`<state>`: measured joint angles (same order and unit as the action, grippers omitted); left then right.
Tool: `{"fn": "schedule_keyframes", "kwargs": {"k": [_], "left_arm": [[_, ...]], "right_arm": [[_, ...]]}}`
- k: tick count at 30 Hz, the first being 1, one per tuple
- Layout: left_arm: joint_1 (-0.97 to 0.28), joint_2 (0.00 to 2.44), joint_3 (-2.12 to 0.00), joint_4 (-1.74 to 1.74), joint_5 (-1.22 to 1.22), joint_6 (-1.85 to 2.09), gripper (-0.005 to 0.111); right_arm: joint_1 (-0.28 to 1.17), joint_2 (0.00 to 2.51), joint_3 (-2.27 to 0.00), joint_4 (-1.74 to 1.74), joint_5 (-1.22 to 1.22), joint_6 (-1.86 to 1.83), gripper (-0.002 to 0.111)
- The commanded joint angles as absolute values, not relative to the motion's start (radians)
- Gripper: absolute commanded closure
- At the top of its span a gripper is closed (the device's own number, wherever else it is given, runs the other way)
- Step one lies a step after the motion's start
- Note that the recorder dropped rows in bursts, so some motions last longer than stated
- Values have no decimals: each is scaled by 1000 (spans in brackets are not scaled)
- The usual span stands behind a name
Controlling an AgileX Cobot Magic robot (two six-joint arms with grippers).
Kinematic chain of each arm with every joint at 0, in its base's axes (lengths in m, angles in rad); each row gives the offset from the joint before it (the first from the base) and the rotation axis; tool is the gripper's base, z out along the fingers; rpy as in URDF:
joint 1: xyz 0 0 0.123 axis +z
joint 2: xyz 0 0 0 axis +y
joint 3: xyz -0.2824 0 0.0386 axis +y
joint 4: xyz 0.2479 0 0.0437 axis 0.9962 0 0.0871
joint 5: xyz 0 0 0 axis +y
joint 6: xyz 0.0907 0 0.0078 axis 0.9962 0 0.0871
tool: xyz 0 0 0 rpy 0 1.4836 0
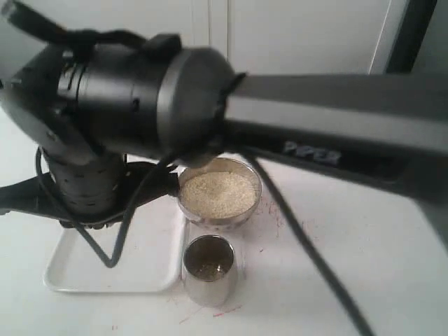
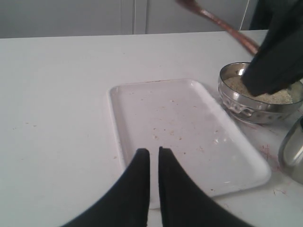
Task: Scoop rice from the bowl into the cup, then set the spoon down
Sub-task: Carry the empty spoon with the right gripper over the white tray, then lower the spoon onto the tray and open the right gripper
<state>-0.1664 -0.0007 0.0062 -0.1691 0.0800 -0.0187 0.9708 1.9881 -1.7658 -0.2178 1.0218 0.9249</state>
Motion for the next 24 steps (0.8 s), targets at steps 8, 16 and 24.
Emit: {"fn": "schedule_keyframes", "kwargs": {"k": [8, 16, 24], "left_arm": [[-171, 0, 0, -177, 76, -18, 92], [-171, 0, 0, -177, 76, -18, 92], [-171, 0, 0, -177, 76, -18, 92]], "right_arm": [[965, 2198, -1783, -369, 927, 1133, 108], [965, 2242, -1783, -412, 921, 1181, 108], [965, 2262, -1783, -416, 916, 1213, 108]]}}
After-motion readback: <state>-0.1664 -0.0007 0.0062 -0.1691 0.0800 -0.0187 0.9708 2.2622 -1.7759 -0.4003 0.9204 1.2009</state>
